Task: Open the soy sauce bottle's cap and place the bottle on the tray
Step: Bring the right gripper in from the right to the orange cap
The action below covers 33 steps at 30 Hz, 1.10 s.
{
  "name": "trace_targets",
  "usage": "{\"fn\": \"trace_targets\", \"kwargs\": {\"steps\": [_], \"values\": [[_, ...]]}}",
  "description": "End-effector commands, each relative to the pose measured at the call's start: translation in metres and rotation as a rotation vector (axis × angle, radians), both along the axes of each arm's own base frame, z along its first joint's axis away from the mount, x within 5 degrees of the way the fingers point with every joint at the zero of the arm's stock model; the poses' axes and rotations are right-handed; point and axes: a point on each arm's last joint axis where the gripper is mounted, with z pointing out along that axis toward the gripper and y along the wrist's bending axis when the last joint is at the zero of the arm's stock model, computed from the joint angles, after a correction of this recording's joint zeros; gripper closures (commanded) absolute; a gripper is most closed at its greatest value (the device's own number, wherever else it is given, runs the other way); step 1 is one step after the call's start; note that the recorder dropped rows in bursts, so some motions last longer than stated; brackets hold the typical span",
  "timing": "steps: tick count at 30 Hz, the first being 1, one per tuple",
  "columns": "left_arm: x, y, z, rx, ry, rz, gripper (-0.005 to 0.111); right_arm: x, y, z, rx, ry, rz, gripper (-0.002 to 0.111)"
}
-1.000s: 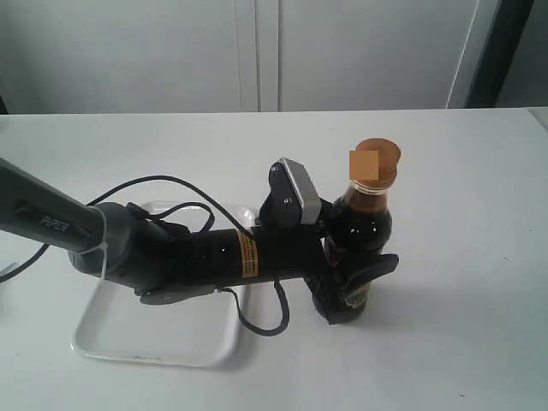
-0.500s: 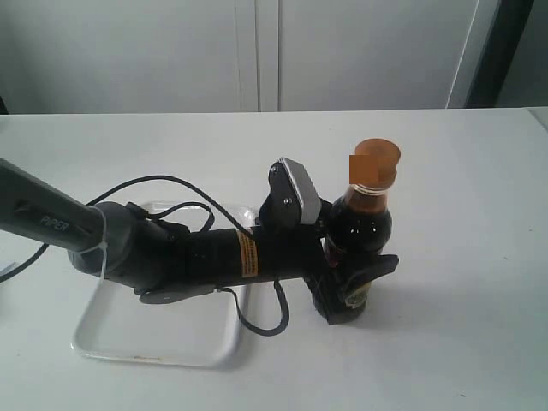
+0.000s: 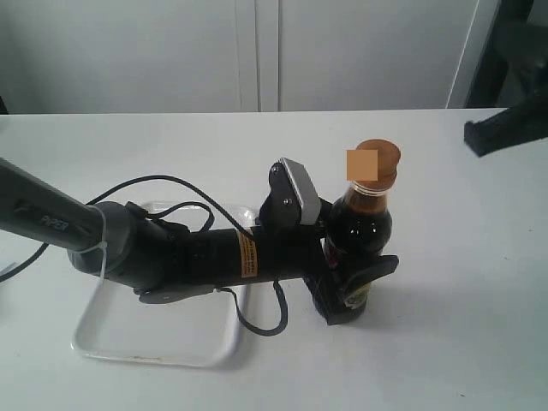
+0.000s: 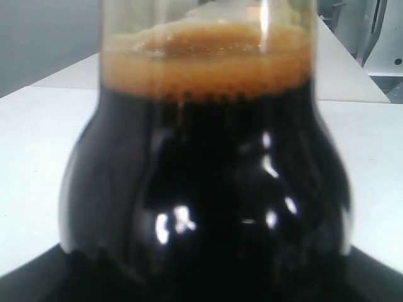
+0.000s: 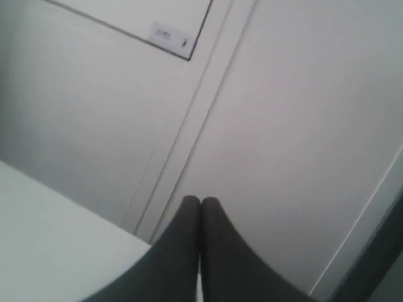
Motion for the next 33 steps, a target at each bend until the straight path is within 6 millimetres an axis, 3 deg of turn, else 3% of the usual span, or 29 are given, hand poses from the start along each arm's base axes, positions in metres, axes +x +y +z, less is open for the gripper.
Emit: {"fn": "trace_targets", "kwargs": {"steps": [1, 4, 10, 24, 33], "values": [[-0.004, -0.001, 0.001, 0.009, -0.002, -0.033, 0.107, 0.006, 0.004, -0.02, -0.288, -0.002, 0.034, 0.108], [-0.004, -0.001, 0.001, 0.009, -0.002, -0.033, 0.107, 0.004, 0.009, -0.031, -0.454, -0.006, 0.1, 0.108], [-0.004, -0.001, 0.001, 0.01, -0.005, -0.033, 0.107, 0.001, 0.021, -0.039, -0.592, -0.016, 0.208, 0.108], [-0.004, -0.001, 0.001, 0.007, 0.01, -0.032, 0.107, -0.002, 0.041, -0.048, -0.609, 0.02, 0.295, 0.108], [-0.004, -0.001, 0.001, 0.007, 0.01, -0.032, 0.107, -0.002, 0.042, -0.051, -0.626, 0.037, 0.299, 0.108]]}}
